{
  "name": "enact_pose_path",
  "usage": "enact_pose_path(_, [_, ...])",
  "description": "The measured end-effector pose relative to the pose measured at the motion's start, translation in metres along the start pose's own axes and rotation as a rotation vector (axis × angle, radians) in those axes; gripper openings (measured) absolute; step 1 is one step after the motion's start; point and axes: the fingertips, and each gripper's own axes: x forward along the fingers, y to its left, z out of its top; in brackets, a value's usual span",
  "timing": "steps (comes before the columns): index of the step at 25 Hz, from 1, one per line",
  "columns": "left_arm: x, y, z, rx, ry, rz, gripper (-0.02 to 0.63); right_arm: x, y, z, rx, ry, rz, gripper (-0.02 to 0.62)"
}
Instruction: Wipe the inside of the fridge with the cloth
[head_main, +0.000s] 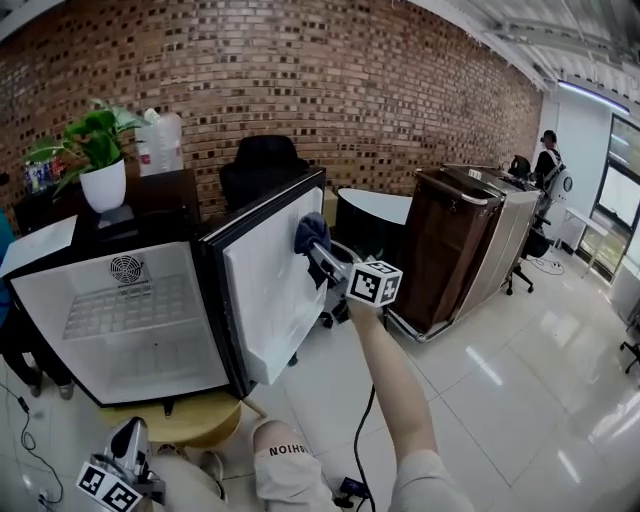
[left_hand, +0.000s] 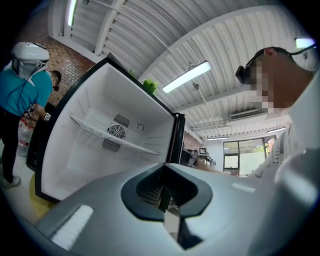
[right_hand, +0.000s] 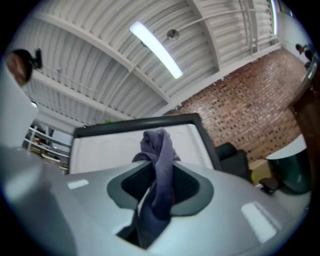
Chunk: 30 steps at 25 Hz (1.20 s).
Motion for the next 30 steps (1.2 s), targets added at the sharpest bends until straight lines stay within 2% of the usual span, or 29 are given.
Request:
enact_pose_path(2, [0.000, 0.000, -0.001, -0.001, 0.005, 0.002, 0.002, -0.030, 0.072, 0.005, -0.021, -0.051, 0.162, 0.110])
enact_pose_path(4, [0.002, 0.000, -0.002, -0.005, 0.006, 0.004, 0.002, -0.046, 0.141, -0.009, -0.086, -0.036, 0.306, 0.110])
enact_pose_path(6, [0.005, -0.001, -0.003, -0.014, 0.003, 0.002, 0.002, -0.042, 0.186, -0.042, -0.166, 0.043, 0.375, 0.110])
enact_pose_path(8, [0.008, -0.004, -0.005, -0.022, 0.004, -0.004, 0.002, -0.029, 0.198, -0.070, -0.205, 0.099, 0.384, 0.110])
enact_pose_path(10, [0.010, -0.011, -0.009, -0.022, 0.012, -0.016, 0.002, -0.020, 0.175, -0.077, -0.183, 0.104, 0.343, 0.110])
enact_pose_path(13, [0.007, -0.016, -0.011, -0.016, 0.023, -0.023, 0.002, -0.011, 0.108, -0.070, -0.156, 0.087, 0.237, 0.110])
enact_pose_path(18, [-0.004, -0.009, -0.004, -0.003, 0.028, 0.007, 0.002, 0.027, -0.029, -0.059, -0.103, 0.135, -0.044, 0.106])
enact_pose_path(20, [-0.006, -0.007, -0.003, -0.002, 0.025, 0.019, 0.002, 0.036, -0.071, -0.065, -0.053, 0.156, -0.121, 0.106])
enact_pose_path(22, [-0.008, -0.006, -0.006, -0.004, 0.027, 0.025, 0.002, 0.034, -0.087, -0.069, -0.032, 0.157, -0.159, 0.107])
enact_pose_path(24, [-0.007, -0.005, -0.010, -0.008, 0.036, 0.027, 0.002, 0.024, -0.077, -0.065, -0.042, 0.132, -0.163, 0.106])
enact_pose_path(25, [-0.006, -0.005, -0.012, -0.009, 0.041, 0.027, 0.002, 0.014, -0.061, -0.059, -0.039, 0.105, -0.132, 0.106])
enact_pose_path(27, [-0.005, -0.003, -0.013, -0.007, 0.049, 0.030, 0.002, -0.012, -0.003, -0.044, -0.019, 0.036, 0.013, 0.106])
enact_pose_path(30, [-0.005, 0.005, -0.016, -0.008, 0.051, 0.049, 0.002, -0.048, 0.106, -0.052, -0.102, 0.001, 0.227, 0.106])
